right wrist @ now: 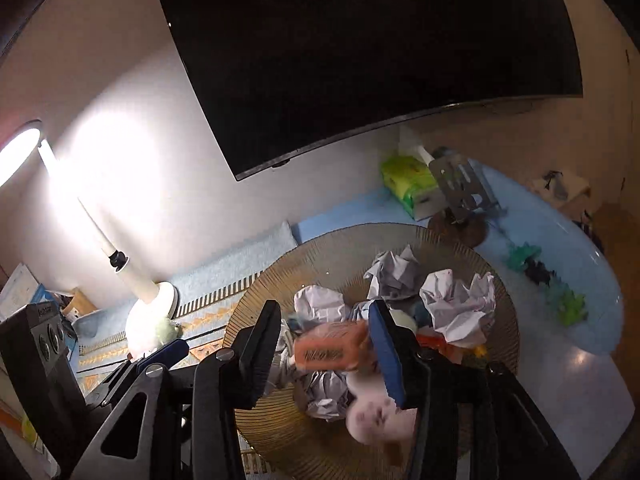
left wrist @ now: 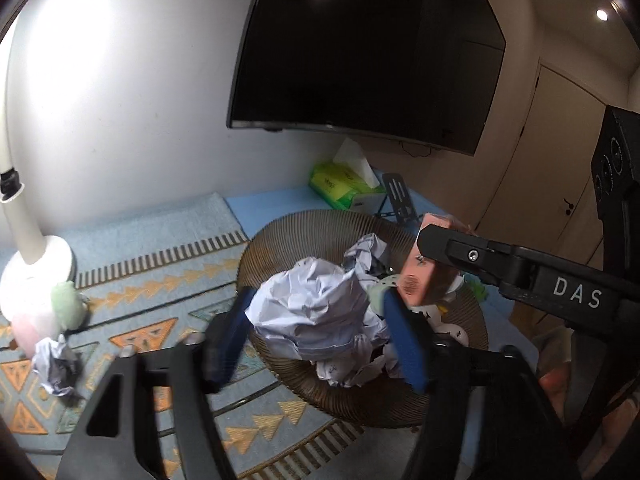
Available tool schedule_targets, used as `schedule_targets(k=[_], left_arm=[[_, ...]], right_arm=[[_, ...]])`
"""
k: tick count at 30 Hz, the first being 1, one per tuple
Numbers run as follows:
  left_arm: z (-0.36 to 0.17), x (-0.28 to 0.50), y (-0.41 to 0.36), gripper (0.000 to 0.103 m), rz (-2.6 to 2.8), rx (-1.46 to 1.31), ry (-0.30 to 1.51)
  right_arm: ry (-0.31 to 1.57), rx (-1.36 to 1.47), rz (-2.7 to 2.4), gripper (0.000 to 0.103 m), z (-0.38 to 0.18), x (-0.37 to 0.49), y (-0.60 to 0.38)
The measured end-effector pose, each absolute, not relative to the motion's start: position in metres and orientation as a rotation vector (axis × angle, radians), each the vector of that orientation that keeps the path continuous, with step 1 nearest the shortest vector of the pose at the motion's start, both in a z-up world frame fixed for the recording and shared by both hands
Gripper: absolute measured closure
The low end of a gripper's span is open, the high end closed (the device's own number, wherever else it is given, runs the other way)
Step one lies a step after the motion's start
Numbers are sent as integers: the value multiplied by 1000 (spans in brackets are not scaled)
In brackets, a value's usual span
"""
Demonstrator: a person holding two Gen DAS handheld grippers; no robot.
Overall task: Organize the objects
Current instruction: 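Carry snack box and paper ball to the glass tray and open both tools, then move both open tools back over the rug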
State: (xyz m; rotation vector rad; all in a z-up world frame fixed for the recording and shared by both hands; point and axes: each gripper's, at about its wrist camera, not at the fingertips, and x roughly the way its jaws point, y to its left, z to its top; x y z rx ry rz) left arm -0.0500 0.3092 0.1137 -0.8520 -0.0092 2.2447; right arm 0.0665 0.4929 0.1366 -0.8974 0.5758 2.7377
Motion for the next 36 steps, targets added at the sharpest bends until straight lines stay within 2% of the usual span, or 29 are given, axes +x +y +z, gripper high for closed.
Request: schedule_targets(k=[1,3,8,11,12,14,15,16,22,30,36], left_arm=[[109,-52,310,3,2246,-881,-22],[103,-50,303,4,2251,-867,-62],[97,-46,271,4,2267,-911,-107],[100,-42,239,4,2314,-916,-156],[101,-39,226,4,2334,-914,-174],[103,-33,198,4,2380,-911,-201],[103,-30,184,4,2405,-916,-209],[103,-27,170,4,2436,-923,-219],[89,-8,90,4,2647,-963,-169],[46,2,18,4,2860,-1057,-60],[27,2,16,4,2852,-1113,-30]], right_arm=[[590,-901,2737,44,133,70,494],[601,-898,2732,36,127,78,493],[625,-894,2775,35,128,94,478],[538,-864,2830,35,141,101,453],[489,-847,2845,32,147,103,442],[387,-789,2857,20,159,109,417],[341,-754,2875,6,164,112,403],[294,-717,2898,0,168,116,389],[97,-690,2991,0,166,110,307],[208,-999,3029,0,94,62,250],[160,-1176,2959,0,44,40,236]])
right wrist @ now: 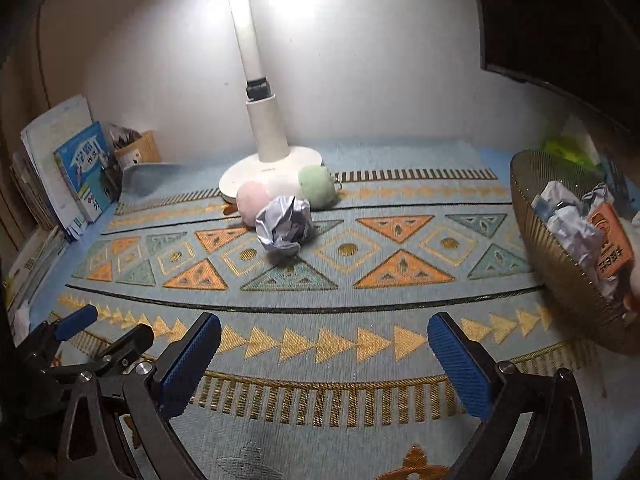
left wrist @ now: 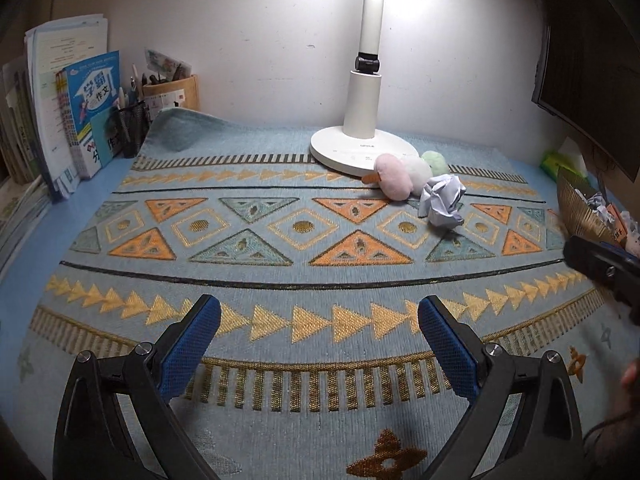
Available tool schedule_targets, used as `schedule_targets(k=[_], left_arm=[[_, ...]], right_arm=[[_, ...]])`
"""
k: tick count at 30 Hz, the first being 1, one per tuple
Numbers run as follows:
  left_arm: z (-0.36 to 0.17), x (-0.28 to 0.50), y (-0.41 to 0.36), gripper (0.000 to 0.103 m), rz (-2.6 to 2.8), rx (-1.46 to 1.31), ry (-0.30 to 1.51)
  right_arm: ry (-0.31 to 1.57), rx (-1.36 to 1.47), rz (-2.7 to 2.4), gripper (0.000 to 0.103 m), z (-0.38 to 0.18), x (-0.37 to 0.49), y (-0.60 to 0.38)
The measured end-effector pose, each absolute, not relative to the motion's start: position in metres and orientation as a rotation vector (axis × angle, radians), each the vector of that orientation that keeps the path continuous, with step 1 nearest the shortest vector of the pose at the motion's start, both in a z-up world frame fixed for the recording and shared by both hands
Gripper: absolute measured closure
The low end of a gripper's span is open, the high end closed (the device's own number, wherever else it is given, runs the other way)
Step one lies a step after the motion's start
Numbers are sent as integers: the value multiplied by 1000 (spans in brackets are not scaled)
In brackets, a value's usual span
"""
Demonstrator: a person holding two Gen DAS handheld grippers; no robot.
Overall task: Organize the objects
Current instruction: 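Move both open tools back over the rug, then grasp the last paper ball with the right tool while the left tool grasps the pastel plush stack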
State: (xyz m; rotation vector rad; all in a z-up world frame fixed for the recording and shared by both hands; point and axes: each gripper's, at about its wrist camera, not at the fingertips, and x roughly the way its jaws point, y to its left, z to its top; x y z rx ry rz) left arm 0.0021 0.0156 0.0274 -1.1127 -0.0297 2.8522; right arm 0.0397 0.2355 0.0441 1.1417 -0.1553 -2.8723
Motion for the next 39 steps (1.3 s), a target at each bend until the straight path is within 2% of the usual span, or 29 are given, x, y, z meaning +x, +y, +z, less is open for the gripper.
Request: schedule_targets(k=[10,22,30,32,34,36,37,39], left_arm=[[22,-2,14,4,2806,-1172,-59],[23,-2,13,4,2797,-1172,-76],[37,-12,2,4,2798,-1177,-156],[48,-23,0,4,2785,-1163,-187],[59,-40,1,4,2770,-1142,-202],[65,-60,2,4,2769,-1133,-224],[66,-70,2,4,2778,-1131,-229],[67,-89,5,4,2776,-1136,-259]], right_arm=[[-281,1325,-2774,0,16,22,247],[-286,1305,-2712,0,22,13,241],[-227,1338,-2663,1,37,-55,213],[-289,1374,-2620,15,29,-76,213],[-391,1408,-2530,35,20,-95,213],[-437,1388,-2524,45,16,-103,214],[-414,1373,-2555,58,17,-104,215],[-384,1353,-2592,61,20,-101,222]])
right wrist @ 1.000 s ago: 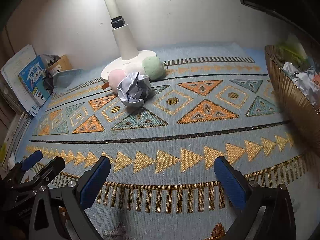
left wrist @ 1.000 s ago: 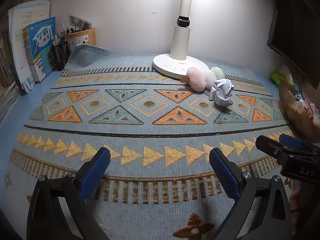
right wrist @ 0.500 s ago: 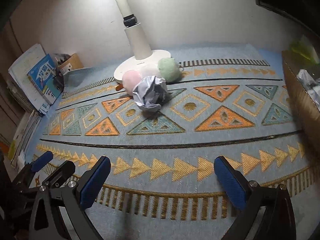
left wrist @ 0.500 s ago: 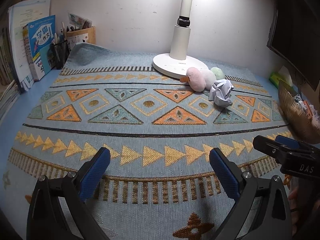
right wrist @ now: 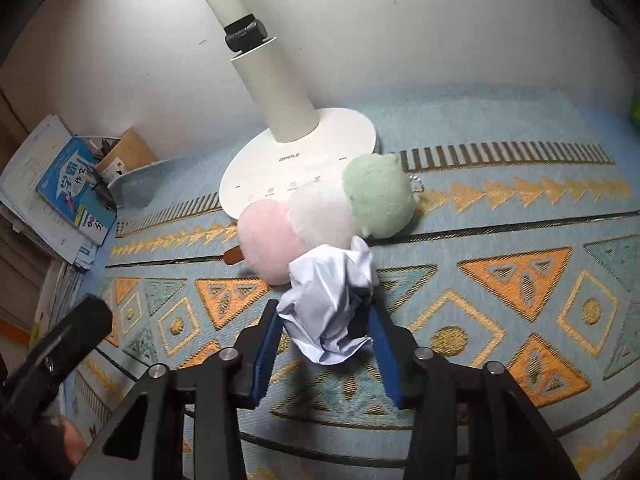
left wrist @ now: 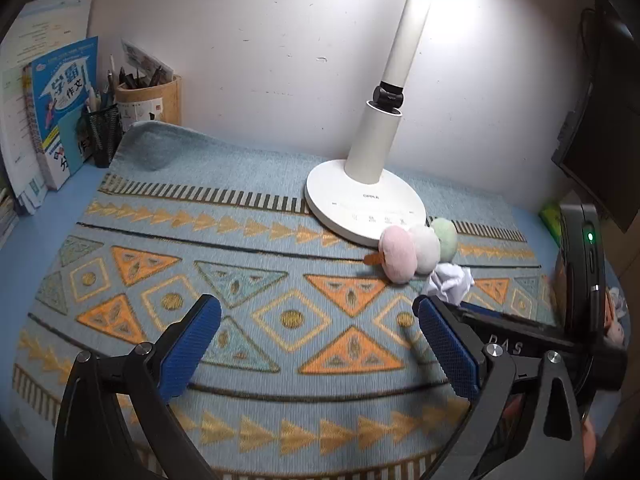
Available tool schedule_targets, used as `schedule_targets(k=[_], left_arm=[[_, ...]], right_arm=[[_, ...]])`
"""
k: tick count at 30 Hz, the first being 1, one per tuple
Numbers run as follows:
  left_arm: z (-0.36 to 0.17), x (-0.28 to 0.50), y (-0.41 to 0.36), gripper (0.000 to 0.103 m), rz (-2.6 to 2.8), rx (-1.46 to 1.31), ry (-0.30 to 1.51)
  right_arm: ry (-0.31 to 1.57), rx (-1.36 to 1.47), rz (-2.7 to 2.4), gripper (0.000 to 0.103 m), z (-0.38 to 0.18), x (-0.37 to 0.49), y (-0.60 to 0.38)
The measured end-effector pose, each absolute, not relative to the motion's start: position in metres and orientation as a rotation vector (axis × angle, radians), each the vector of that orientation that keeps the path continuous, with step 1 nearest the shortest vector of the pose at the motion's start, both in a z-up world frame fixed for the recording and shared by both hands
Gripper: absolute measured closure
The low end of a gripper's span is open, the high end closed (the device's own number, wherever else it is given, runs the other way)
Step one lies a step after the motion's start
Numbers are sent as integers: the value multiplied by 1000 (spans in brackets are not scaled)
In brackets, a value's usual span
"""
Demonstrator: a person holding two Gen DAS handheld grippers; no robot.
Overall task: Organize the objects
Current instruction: 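Grasp the last paper ball with the right tool while the left tool grasps the pastel plush stack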
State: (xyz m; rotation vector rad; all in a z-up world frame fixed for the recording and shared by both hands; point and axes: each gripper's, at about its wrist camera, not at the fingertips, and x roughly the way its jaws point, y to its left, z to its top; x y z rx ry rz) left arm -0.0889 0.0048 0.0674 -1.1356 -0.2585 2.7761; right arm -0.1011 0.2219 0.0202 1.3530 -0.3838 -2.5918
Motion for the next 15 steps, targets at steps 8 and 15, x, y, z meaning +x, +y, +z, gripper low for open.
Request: schedule_targets(k=[8,15], left_arm=[[61,-137,70,4,2660,-1021,-26],[38,-166,120,16,2550,-1035,353]], right_arm=[[-327,1272,-2769,61,33,-75,288],[-491,1289,-2693,61,20,-79,311]])
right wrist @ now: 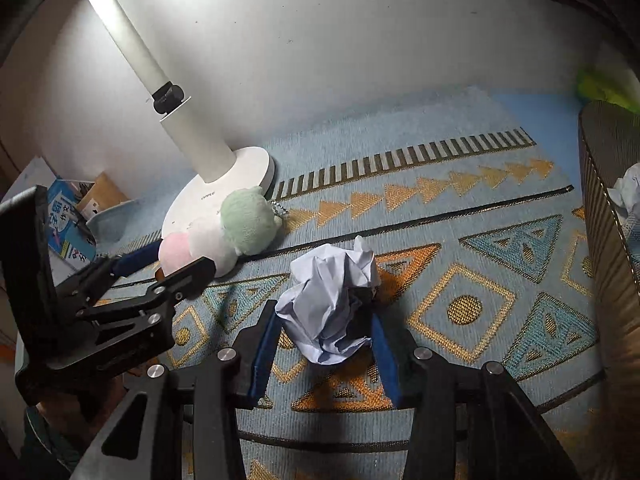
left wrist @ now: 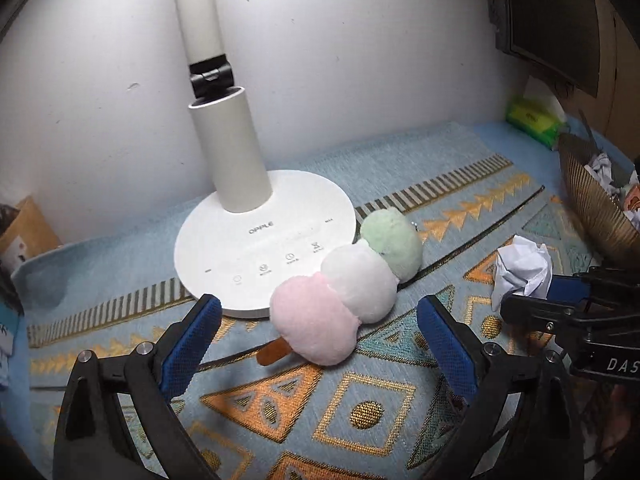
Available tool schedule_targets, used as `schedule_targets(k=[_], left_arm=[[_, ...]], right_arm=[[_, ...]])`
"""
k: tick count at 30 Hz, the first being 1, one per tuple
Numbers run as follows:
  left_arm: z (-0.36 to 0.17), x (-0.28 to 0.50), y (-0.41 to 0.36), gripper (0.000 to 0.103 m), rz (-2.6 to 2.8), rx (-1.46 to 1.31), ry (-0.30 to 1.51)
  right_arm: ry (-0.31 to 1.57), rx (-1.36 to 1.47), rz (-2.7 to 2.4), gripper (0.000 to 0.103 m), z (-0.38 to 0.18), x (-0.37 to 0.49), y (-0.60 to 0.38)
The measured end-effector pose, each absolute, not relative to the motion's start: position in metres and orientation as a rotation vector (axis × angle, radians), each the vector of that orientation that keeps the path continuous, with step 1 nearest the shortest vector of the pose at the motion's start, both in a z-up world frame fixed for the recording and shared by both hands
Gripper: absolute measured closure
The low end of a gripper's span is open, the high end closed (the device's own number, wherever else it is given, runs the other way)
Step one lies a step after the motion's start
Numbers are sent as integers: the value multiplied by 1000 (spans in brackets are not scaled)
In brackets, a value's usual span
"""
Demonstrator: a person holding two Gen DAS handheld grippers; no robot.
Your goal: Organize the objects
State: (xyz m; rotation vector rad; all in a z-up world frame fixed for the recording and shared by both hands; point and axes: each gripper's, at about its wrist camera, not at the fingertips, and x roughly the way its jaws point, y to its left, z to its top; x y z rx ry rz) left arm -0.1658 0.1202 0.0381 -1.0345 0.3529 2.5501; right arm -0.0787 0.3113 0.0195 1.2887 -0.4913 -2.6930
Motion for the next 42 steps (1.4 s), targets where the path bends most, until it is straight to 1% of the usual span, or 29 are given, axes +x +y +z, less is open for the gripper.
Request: schedule_targets(k=[1,2,4,5,6,12,16,18,19,20,22,23,24,26,27,29,32,34,35,36,37,39,41,42], left_arm=[[35,-169,121,26,2531,-1061,327],[31,-174,122,47,2507,-1113,300],[29,-175,120,49,2513,-1131,255],[30,-173,118,55,2519,-1139,245],[32,-169,117,71,2532,-1143,237],[40,-136,87,71,2522,-1262,-7],[37,-101,60,71,2614,-1402,-83],[33,-87,45,63,2609,-1420,-190],[33,-81,39,62,2609,-1402,-221],[33,-76,35,57,2621,-1369,-228],[31,-74,33,41,2630,-1308,-169],[30,-76,33,22,2638,-1307,-136],[31,-79,33,12,2651,-1304,-110],[34,-84,38,10,2648,-1253,-31],[36,-87,42,7,2631,-1228,15],[35,-93,52,3,2592,-1204,116],[28,-99,72,4,2557,-1181,284],[24,-99,82,23,2524,-1184,341],[23,-97,86,37,2515,-1178,370],[24,-95,88,40,2522,-1163,377],[25,-94,87,46,2525,-1161,371],[27,-95,83,50,2552,-1159,345],[30,-92,77,50,2603,-1160,292],[32,-90,74,50,2621,-1168,243]], right_arm=[[-500,1296,-2680,61,18,-79,312],[-507,1293,-2676,61,19,-79,313],[-523,1291,-2666,61,18,-79,314],[-531,1291,-2661,61,18,-78,315],[-535,1291,-2661,61,18,-76,315],[-518,1297,-2653,61,18,-75,308],[-523,1304,-2646,61,17,-76,309],[-513,1307,-2644,60,16,-77,307],[-504,1308,-2645,59,17,-77,307],[-499,1308,-2647,59,17,-77,306],[-502,1308,-2641,56,17,-77,307],[-508,1305,-2634,55,17,-77,307],[-514,1302,-2627,52,17,-77,307],[-513,1294,-2624,46,17,-77,307],[-497,1292,-2632,40,18,-78,306],[-450,1299,-2659,38,19,-81,301],[-425,1299,-2680,38,19,-82,299],[-434,1277,-2691,38,20,-81,301],[-434,1259,-2702,39,21,-80,301],[-433,1231,-2714,48,23,-78,301],[-423,1190,-2723,53,27,-75,300],[-370,1128,-2744,55,33,-68,293],[-281,1095,-2761,59,37,-63,281],[-242,1083,-2762,63,39,-60,276]])
